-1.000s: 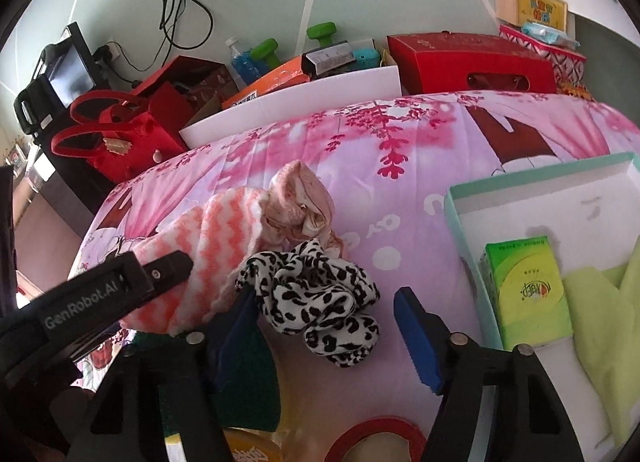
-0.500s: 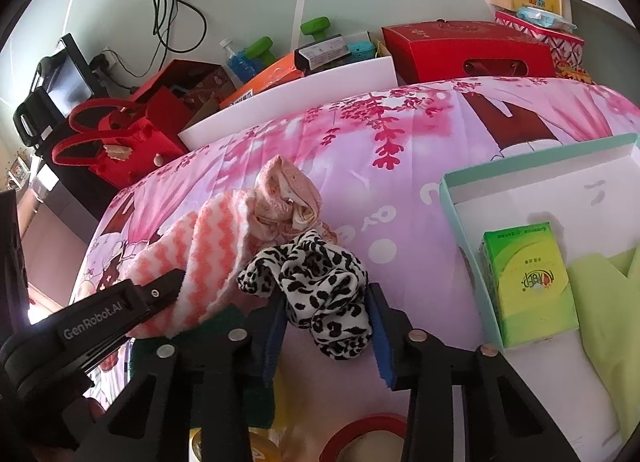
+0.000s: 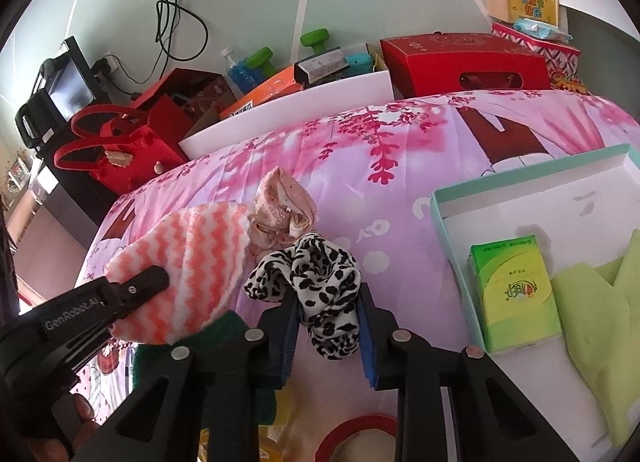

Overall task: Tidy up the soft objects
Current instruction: 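Grasp the pink striped towel with the left gripper while the right grasps the leopard scrunchie, then carry towel and leopard scrunchie over the tray with both grippers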

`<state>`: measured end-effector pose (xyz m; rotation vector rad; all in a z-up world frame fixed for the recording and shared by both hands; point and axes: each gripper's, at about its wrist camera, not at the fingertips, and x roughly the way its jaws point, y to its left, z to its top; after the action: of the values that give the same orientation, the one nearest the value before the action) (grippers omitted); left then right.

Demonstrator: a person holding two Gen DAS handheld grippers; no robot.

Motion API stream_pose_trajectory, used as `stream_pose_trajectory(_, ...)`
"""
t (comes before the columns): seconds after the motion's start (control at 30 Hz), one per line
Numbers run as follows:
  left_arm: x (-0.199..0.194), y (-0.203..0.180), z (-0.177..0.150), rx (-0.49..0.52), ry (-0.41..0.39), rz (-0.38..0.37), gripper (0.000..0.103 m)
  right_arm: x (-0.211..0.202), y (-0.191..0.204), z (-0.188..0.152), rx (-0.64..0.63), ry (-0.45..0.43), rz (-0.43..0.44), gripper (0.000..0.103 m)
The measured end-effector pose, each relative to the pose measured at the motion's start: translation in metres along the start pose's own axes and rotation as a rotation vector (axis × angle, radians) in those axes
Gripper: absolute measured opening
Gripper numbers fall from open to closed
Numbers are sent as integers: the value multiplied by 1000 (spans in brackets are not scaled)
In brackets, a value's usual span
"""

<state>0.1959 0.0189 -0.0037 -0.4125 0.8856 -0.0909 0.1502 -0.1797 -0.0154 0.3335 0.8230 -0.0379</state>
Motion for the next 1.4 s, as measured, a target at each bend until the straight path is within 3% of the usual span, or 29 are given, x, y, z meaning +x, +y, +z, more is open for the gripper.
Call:
stream_pose_trajectory(0.43,-52,-9,12,22,-155,-123,14,-39,0,10,1,-135,26,28)
stream_pose_trajectory(0.7,-84,-20,14,61,-250,-175,14,-49,-9,13,23,-155,19,28)
stream_pose_trajectory(1.0,-78,-58,1,153,-218,-227,14,-70,-41,16,84,-194,-34,28)
stream_pose_trajectory(1.3,-65,-121,-25,276,-158,-340,14,-98,-85,21,138,-257,-230,28)
stream_pose_trajectory(1.4,-61,-134,-31,292,-142,-364,14,-100,-113,20,235,-229,-281,28)
